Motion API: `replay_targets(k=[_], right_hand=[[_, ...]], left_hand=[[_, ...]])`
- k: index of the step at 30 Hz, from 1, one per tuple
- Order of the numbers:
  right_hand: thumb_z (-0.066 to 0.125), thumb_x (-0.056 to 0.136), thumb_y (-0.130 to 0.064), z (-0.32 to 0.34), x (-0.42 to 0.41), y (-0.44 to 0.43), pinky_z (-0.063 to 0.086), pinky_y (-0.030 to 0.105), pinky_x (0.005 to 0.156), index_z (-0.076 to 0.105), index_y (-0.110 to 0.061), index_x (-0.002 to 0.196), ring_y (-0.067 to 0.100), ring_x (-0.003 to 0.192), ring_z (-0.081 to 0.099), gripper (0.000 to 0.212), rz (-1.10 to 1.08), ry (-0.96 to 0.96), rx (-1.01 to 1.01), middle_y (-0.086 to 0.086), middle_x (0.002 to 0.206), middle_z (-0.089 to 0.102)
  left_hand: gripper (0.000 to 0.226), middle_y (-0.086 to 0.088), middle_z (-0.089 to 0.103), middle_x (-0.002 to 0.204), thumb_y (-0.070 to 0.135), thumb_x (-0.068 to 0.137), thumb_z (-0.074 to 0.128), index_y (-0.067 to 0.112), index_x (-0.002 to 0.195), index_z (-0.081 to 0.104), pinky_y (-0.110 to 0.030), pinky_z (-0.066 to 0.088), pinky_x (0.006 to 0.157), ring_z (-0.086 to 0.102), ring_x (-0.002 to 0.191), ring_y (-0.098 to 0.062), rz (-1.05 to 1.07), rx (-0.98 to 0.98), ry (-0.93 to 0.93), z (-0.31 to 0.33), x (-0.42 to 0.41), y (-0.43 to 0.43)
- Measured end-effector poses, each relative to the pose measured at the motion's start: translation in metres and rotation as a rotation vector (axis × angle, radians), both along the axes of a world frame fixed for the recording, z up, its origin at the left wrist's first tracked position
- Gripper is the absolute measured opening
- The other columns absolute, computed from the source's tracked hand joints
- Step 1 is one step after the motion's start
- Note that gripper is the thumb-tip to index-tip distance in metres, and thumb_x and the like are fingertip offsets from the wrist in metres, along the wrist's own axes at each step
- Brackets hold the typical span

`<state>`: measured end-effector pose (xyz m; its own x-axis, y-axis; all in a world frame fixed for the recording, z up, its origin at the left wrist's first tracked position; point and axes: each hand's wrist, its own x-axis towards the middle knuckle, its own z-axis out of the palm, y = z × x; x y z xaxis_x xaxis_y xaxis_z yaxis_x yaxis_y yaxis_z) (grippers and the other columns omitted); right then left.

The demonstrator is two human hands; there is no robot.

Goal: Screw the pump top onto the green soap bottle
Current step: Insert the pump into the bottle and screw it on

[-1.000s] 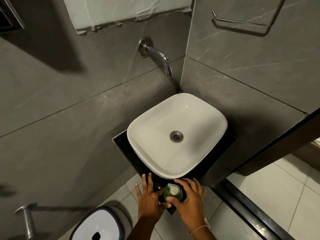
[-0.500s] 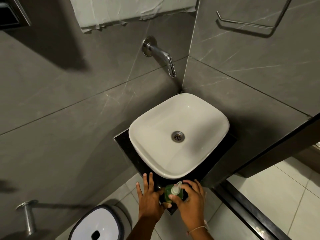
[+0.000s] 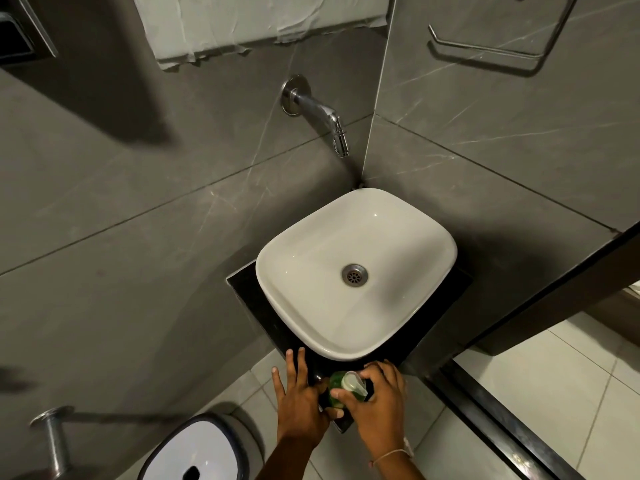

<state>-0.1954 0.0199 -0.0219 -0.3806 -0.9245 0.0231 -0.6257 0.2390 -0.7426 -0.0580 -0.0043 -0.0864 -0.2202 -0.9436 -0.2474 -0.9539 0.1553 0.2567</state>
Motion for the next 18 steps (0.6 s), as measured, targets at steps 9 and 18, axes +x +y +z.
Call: replay_targets(k=[9, 18], right_hand=[[0.091, 0.049, -0.025, -0.0033, -0.0041, 0.0011, 0.036, 0.055, 0.101, 0.072, -0.026, 0.076, 0.03, 0.121, 0.046, 0.034, 0.022, 0.009, 0.038, -0.006, 0.108, 0.062], [0.082, 0.067, -0.029, -0.0038, -0.0011, 0.008, 0.015, 0.063, 0.112, 0.07, -0.042, 0.102, 0.017, 0.135, 0.032, 0.039, 0.037, 0.0, 0.107, -0.014, 0.121, 0.057]], left_hand=[[0.055, -0.007, -0.019, 0.16, 0.068, 0.07, 0.064, 0.04, 0.117, 0.059, -0.056, -0.026, 0.111, -0.037, 0.139, -0.029, 0.003, -0.012, 0.016, 0.0012, -0.0006, 0.0004], [0.056, -0.007, -0.021, 0.16, 0.066, 0.071, 0.064, 0.042, 0.121, 0.055, -0.058, -0.021, 0.113, -0.037, 0.139, -0.03, 0.005, -0.003, -0.009, 0.0024, -0.0015, 0.0003]])
